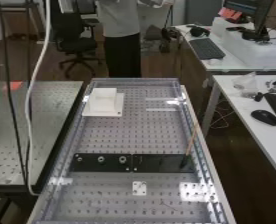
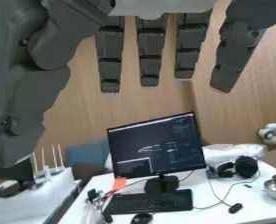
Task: Grab the chopstick and place it in the clear container
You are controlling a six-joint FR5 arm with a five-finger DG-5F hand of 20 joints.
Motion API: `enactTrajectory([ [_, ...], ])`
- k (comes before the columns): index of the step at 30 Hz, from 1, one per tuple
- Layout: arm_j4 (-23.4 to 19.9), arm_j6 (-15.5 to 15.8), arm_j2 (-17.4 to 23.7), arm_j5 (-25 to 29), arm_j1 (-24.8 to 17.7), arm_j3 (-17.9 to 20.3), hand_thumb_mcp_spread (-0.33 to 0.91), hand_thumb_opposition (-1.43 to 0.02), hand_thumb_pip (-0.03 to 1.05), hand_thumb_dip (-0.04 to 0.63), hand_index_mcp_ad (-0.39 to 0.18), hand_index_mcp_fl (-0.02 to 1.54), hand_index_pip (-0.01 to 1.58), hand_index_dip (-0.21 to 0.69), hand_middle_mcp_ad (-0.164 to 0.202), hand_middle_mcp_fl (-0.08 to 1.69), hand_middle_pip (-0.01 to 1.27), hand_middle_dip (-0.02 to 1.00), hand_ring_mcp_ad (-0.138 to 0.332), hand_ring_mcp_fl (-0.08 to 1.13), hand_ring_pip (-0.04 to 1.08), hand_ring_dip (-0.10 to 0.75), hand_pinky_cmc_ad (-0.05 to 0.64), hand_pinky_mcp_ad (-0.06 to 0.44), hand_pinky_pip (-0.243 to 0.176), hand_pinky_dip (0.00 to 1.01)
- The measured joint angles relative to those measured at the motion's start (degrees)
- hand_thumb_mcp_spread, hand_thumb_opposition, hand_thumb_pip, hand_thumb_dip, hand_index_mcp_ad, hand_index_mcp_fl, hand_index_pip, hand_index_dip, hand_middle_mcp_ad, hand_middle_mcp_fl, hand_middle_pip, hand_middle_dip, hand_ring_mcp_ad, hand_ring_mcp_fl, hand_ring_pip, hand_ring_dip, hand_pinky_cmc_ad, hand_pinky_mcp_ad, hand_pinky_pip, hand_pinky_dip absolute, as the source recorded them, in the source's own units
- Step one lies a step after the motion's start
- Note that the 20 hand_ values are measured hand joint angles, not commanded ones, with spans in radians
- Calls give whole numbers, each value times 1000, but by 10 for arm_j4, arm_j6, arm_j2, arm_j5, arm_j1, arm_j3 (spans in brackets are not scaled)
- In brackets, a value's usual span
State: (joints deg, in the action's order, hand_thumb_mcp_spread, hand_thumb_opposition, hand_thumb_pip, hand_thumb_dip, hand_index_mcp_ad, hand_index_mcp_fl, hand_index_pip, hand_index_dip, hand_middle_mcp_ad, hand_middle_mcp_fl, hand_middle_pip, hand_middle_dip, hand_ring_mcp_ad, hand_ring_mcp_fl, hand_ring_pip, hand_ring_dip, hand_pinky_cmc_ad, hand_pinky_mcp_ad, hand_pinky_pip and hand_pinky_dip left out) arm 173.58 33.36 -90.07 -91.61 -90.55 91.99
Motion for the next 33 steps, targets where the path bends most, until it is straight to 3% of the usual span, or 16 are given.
enactTrajectory([
  [2, -28, -32, -4, 3, 6, 18, 340, -730, 290, 94, -147, 478, 37, 279, 72, 293, 110, 208, 161, 176, 122, 138, 494, 396, 80, 154],
  [9, -110, -99, -14, 33, 19, 66, 344, -738, 318, 106, -147, 478, 37, 288, 72, 340, 113, 216, 162, 176, 120, 136, 494, 393, 65, 155],
  [12, -152, -146, -27, 51, 26, 87, 340, -742, 358, 122, -147, 492, 37, 298, 72, 379, 113, 239, 159, 175, 119, 141, 494, 396, 38, 152],
  [16, -194, -217, -60, 81, 33, 103, 342, -759, 398, 126, -147, 529, 37, 314, 72, 429, 113, 250, 164, 161, 119, 141, 490, 396, 35, 152],
  [22, -208, -280, -125, 113, 45, 92, 351, -784, 483, 190, -147, 560, 31, 354, 72, 489, 110, 316, 164, 126, 112, 141, 490, 393, 0, 152],
  [26, -211, -330, -167, 108, 67, 75, 351, -785, 569, 227, -147, 609, 37, 429, 72, 534, 113, 445, 164, 129, 108, 148, 487, 393, -28, 152],
  [33, -231, -417, -226, 84, 109, 51, 349, -794, 574, 276, -147, 621, 35, 480, 72, 620, 108, 595, 162, 113, 112, 176, 476, 367, -54, 152],
])
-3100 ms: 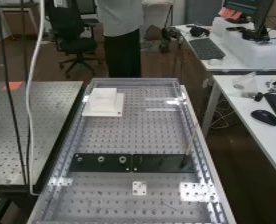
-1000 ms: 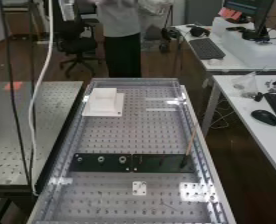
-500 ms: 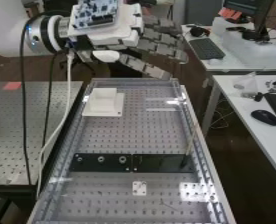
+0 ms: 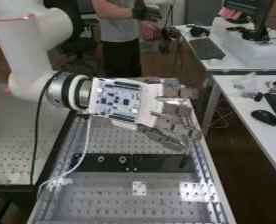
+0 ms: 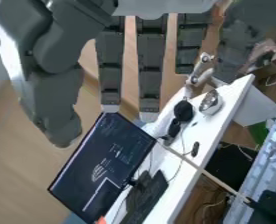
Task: Grab the chopstick and place it in the clear container
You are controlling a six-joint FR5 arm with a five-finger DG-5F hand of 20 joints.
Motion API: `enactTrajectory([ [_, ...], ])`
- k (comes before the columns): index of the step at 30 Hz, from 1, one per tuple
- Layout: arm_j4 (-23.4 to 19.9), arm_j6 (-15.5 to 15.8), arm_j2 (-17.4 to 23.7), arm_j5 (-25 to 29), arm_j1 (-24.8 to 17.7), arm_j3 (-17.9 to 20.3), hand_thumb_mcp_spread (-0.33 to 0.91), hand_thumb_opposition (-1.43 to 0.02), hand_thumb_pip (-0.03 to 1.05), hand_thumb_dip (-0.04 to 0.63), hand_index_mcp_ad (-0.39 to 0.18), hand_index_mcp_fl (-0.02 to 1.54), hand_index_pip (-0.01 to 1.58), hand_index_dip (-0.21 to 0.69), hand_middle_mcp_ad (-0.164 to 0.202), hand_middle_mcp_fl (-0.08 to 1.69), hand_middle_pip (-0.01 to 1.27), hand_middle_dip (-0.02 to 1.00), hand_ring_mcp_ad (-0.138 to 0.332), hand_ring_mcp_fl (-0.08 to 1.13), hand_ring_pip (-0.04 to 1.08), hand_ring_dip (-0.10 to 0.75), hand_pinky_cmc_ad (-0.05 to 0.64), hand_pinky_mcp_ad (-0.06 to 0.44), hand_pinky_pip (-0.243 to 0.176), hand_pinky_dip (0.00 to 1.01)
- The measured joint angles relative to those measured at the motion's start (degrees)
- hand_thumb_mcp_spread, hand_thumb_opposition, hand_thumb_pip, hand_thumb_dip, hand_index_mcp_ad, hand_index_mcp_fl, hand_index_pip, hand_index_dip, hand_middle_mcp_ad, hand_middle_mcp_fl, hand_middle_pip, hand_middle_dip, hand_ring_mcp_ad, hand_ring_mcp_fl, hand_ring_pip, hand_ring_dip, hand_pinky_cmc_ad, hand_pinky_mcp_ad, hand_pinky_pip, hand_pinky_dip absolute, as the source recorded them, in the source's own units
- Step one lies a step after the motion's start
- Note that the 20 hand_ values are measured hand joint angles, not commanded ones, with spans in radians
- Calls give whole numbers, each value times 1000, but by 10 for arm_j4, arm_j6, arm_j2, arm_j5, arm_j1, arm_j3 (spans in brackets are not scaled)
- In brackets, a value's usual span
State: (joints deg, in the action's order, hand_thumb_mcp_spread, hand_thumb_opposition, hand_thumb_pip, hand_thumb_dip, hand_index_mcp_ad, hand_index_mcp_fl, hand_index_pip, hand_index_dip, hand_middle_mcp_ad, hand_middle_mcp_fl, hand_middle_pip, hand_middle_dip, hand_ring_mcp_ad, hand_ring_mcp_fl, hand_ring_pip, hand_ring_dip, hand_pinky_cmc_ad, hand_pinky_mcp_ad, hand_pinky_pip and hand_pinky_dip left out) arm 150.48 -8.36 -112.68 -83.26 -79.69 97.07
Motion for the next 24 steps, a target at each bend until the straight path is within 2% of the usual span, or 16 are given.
enactTrajectory([
  [2, -7, -25, -16, -7, 7, -8, 356, -803, 574, 276, -147, 639, 31, 483, 72, 653, 110, 623, 162, 112, 112, 176, 468, 358, -61, 152],
  [5, -7, -54, -39, -17, 12, -24, 380, -803, 630, 278, -147, 639, 31, 483, 72, 693, 105, 646, 159, 122, 103, 176, 438, 344, -61, 152],
  [7, -7, -71, -55, -24, 15, -35, 380, -803, 630, 305, -147, 639, 35, 483, 72, 688, 105, 670, 159, 126, 103, 190, 445, 346, -61, 155],
  [8, -7, -76, -59, -25, 16, -38, 379, -803, 630, 321, -147, 639, 37, 483, 72, 703, 106, 688, 159, 126, 110, 204, 447, 344, -75, 152],
  [10, -8, -93, -75, -33, 18, -50, 391, -803, 625, 325, -147, 634, 51, 483, 72, 719, 106, 696, 157, 126, 103, 208, 445, 342, -75, 152],
  [12, -9, -99, -85, -37, 19, -58, 407, -803, 604, 325, -150, 682, 101, 490, 73, 726, 108, 705, 157, 138, 106, 208, 428, 326, -75, 152],
  [17, -18, -114, -101, -48, 24, -69, 426, -801, 592, 332, -150, 780, 199, 461, 70, 721, 103, 735, 152, 147, 110, 215, 419, 328, -75, 152],
  [24, -36, -114, -95, -55, 32, -72, 429, -819, 579, 340, -152, 777, 115, 443, 70, 696, 101, 747, 147, 147, 108, 215, 412, 326, -75, 152],
])
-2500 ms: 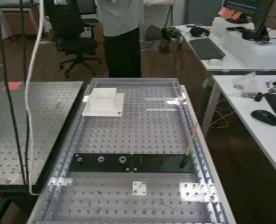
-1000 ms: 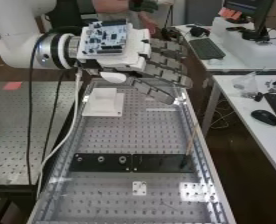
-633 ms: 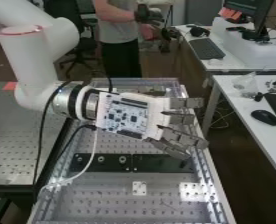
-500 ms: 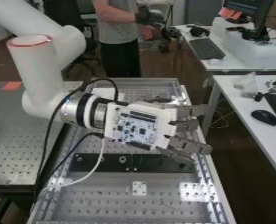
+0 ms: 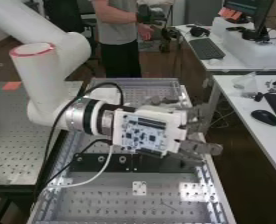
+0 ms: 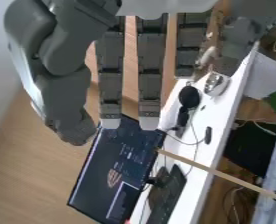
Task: Grab the chopstick and place it in the clear container
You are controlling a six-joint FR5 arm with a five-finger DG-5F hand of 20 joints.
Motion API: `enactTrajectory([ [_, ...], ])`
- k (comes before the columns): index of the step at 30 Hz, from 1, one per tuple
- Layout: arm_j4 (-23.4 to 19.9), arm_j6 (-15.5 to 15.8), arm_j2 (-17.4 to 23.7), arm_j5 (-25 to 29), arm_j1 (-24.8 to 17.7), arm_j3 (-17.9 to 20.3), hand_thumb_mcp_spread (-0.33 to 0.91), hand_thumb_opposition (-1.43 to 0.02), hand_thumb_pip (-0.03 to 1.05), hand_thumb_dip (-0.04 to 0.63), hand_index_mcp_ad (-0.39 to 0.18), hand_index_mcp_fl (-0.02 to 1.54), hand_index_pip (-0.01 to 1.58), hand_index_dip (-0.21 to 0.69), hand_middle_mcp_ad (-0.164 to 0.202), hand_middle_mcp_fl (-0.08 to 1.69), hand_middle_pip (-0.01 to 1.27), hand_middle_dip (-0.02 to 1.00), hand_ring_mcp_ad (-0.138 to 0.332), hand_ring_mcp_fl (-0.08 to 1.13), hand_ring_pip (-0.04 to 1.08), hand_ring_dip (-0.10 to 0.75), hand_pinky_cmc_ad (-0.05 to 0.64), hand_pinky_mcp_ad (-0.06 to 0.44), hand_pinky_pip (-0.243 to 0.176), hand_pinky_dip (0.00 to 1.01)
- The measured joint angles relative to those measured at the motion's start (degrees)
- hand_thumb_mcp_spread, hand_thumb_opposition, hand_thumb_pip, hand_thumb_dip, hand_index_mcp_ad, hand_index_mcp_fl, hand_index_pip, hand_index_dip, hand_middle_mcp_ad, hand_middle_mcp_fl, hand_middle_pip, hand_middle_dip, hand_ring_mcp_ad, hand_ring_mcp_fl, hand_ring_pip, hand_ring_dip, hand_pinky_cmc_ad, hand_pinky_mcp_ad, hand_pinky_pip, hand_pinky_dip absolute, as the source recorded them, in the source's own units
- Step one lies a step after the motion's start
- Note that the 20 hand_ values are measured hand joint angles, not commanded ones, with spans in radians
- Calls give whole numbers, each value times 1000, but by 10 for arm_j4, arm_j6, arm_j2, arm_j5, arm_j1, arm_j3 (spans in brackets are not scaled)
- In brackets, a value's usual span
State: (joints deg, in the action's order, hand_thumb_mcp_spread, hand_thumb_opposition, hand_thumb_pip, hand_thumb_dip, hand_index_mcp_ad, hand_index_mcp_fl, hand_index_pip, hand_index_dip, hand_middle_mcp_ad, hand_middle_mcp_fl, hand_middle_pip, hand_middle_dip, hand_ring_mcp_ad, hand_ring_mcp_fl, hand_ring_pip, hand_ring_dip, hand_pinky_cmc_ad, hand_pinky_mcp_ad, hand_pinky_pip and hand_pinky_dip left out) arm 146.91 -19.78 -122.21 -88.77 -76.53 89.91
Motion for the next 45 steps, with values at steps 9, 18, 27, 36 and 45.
enactTrajectory([
  [9, 4, 7, -7, 7, 0, -8, 443, -819, 543, 340, -159, 798, 84, 445, 68, 696, 101, 747, 150, 143, 112, 215, 405, 326, -75, 152],
  [18, 10, 3, -42, 11, 1, -40, 475, -819, 539, 340, -162, 798, 86, 445, 72, 716, 101, 747, 145, 173, 108, 215, 412, 325, -75, 152],
  [27, 22, 7, -59, 8, 3, -47, 487, -822, 539, 340, -168, 796, 168, 422, 68, 771, 101, 752, 117, 180, 112, 215, 391, 326, -75, 152],
  [36, 31, 3, -70, 3, -4, -42, 483, -817, 531, 340, -168, 782, 180, 410, 72, 815, 101, 768, 115, 215, 110, 216, 398, 328, -75, 152],
  [45, 20, -14, -74, 21, -13, -38, 520, -831, 496, 339, -175, 759, 180, 410, 68, 813, 101, 785, 117, 211, 110, 250, 396, 326, -75, 152],
])
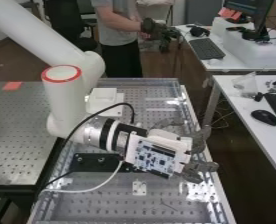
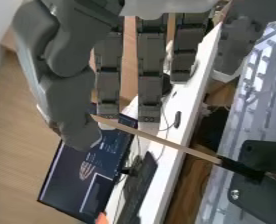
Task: Grab the chopstick and place it in the clear container
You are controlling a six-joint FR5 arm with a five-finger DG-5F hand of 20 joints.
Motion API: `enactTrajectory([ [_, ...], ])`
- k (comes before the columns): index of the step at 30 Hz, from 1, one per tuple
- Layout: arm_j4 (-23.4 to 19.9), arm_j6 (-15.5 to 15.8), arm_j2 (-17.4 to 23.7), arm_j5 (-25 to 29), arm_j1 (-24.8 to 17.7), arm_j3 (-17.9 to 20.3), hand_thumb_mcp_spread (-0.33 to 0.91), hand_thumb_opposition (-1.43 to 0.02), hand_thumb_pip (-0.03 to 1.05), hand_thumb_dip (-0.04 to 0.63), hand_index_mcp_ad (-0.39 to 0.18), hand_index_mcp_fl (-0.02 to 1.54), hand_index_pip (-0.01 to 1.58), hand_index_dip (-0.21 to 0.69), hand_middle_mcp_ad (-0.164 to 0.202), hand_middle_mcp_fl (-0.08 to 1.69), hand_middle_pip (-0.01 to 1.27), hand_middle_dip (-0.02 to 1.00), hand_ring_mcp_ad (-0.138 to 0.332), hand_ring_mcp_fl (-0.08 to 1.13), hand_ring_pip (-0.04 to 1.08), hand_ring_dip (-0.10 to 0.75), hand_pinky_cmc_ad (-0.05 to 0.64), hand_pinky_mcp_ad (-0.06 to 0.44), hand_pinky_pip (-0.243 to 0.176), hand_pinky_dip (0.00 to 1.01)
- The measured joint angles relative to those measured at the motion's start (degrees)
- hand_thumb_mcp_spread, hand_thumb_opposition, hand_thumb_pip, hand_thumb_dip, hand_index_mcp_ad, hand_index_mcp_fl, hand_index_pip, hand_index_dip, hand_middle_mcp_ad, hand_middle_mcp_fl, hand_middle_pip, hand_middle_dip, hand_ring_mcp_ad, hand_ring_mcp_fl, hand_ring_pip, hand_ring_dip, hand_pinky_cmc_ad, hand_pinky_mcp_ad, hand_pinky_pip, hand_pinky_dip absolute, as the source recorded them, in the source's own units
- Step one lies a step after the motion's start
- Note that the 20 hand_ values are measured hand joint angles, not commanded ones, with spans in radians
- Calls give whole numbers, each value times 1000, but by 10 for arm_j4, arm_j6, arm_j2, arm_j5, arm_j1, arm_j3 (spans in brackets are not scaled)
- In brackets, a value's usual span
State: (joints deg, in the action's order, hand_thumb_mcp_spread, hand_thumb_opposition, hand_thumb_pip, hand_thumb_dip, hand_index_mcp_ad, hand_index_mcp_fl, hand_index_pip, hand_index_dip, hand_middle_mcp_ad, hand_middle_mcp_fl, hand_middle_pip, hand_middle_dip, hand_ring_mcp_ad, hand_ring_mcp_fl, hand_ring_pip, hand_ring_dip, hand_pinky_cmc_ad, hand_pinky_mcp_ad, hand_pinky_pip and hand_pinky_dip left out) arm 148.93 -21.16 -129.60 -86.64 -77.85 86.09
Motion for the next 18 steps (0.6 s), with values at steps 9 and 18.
enactTrajectory([
  [9, -24, -22, -4, 41, -10, 8, 550, -831, 431, 339, -187, 738, 298, 410, 68, 820, 99, 813, 98, 227, 106, 283, 387, 326, -75, 152],
  [18, -35, -26, -6, 67, -18, 11, 579, -831, 382, 323, -222, 668, 456, 422, 66, 782, 101, 848, 101, 227, 110, 298, 379, 307, -75, 152],
])
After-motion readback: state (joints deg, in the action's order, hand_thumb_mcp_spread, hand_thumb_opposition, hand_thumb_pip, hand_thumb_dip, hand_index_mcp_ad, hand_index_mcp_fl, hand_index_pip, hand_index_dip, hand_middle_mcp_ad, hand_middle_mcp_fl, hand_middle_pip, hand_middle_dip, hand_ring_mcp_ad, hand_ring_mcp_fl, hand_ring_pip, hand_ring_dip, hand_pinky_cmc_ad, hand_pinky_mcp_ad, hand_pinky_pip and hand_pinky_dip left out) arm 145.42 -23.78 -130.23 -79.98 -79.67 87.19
